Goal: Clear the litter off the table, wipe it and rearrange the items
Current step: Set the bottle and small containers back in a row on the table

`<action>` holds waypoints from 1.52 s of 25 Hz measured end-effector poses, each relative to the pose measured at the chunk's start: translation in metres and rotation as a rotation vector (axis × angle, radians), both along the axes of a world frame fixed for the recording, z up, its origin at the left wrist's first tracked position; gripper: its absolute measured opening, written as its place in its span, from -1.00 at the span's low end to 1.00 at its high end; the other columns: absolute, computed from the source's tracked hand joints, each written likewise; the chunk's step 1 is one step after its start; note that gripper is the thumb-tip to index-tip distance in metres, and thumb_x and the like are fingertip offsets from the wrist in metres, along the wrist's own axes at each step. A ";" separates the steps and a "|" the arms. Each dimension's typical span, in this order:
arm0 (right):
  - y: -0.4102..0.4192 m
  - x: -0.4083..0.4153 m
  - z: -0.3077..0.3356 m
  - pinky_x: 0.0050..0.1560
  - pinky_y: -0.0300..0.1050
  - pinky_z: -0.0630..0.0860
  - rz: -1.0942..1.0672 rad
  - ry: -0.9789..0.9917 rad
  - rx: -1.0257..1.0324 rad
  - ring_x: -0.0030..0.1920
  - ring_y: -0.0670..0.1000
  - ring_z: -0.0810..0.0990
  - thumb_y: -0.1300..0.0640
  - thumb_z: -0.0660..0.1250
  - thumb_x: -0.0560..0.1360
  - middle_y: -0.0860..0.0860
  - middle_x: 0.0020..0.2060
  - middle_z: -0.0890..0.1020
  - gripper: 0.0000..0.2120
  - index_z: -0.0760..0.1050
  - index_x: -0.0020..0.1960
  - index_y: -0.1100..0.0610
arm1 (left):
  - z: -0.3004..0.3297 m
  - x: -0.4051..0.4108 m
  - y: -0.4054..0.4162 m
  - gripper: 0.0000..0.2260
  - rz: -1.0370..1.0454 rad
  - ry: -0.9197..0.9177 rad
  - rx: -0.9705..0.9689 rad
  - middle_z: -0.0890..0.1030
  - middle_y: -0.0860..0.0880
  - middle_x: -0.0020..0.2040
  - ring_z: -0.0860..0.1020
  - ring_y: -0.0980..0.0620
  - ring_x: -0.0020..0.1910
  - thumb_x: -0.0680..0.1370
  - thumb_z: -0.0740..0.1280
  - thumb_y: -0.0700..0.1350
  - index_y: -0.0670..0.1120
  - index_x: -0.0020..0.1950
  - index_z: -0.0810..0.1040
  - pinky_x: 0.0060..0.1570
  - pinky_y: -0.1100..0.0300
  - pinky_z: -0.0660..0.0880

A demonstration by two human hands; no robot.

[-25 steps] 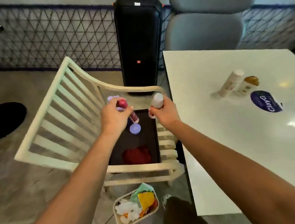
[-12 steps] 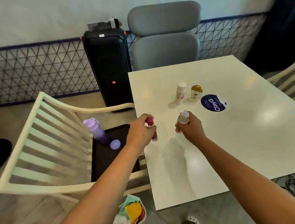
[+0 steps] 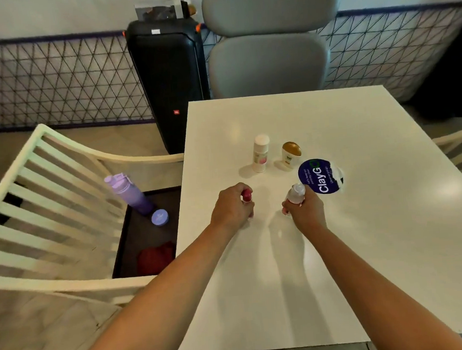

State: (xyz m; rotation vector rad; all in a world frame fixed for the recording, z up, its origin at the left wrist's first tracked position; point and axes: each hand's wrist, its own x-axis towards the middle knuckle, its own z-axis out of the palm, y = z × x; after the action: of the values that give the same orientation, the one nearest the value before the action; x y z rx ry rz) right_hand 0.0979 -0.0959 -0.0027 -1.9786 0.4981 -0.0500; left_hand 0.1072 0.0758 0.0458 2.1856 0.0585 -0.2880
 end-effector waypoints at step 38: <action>0.239 -0.091 -0.002 0.10 -0.13 0.46 0.296 -0.056 -0.127 0.10 0.05 0.50 0.21 0.32 0.47 0.08 0.14 0.51 -0.72 0.47 0.17 0.12 | -0.043 -0.080 0.254 -0.80 0.292 -0.026 0.070 0.62 -0.12 0.07 0.57 -0.05 0.04 0.47 0.37 -0.20 -0.15 0.10 0.58 0.11 0.21 0.42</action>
State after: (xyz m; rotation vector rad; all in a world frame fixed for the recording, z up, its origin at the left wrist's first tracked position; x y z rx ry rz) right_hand 0.0070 0.1430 -0.0047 -2.1497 0.1656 0.0491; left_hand 0.0275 0.3300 0.0032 2.2137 0.3753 -0.0931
